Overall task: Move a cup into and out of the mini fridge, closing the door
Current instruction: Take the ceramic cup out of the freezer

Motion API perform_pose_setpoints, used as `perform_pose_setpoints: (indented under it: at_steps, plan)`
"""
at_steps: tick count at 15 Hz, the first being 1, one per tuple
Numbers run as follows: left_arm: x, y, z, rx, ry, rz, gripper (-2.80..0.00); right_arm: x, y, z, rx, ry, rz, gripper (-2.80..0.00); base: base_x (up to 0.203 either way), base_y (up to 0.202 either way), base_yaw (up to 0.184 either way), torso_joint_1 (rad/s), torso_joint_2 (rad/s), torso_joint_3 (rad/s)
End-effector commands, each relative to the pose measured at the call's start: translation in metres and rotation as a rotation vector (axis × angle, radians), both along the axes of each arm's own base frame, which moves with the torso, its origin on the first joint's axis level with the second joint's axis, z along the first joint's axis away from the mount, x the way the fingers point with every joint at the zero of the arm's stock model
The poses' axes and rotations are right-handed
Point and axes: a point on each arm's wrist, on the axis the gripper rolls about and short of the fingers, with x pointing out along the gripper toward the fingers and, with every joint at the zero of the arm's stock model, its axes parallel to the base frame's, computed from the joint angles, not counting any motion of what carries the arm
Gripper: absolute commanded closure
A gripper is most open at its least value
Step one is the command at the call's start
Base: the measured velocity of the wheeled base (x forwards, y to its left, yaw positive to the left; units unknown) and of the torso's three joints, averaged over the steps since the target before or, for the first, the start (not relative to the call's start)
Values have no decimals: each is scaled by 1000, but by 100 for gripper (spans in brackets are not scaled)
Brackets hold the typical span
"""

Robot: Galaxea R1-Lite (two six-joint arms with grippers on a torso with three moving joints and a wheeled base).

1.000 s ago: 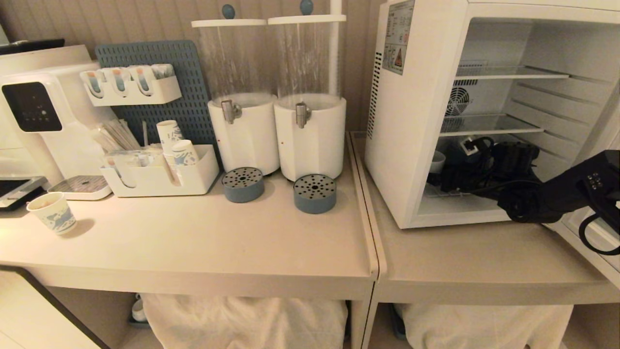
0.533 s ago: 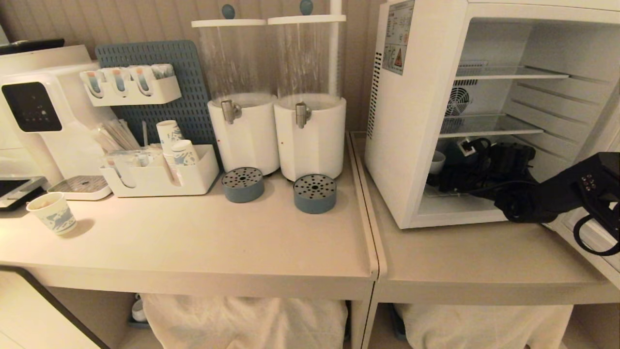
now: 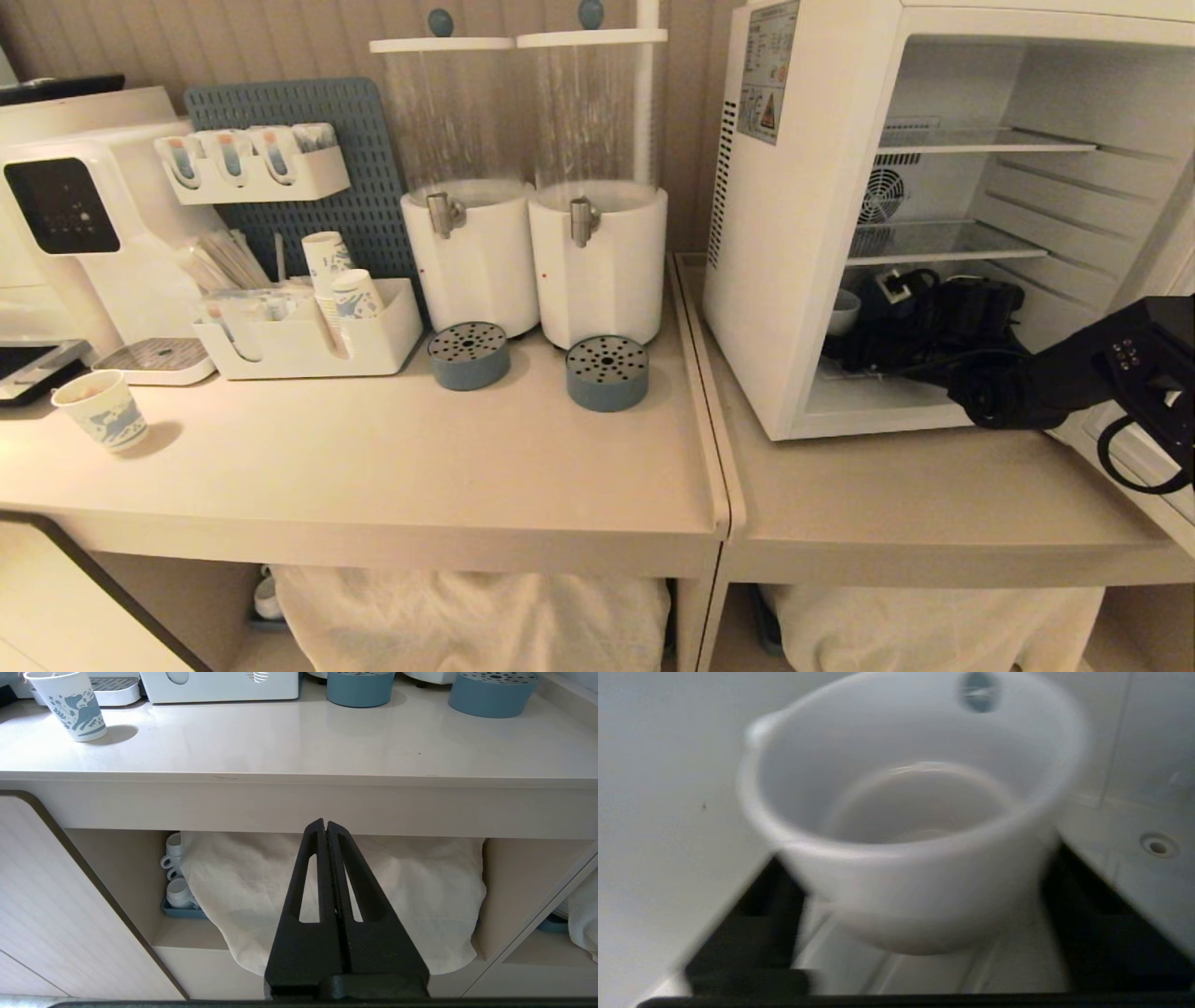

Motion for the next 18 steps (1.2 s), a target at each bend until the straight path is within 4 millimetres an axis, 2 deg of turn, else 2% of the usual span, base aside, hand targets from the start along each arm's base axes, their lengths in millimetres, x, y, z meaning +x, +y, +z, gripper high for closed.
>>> perform_pose_setpoints:
  at_steps: [1,15,18]
  plan:
    - [0,0,0,0,1,1,0,0,0,-4,2,9,4,0,0,0,0,0,0,0]
    - [0,0,0,0,1,1,0,-5,0,-7,-30,28,-23,0,0,0,0,0,0,0]
    - [0,0,0,0,1,1,0,-15,1,-5,-37,36,-17,0,0,0,0,0,0,0]
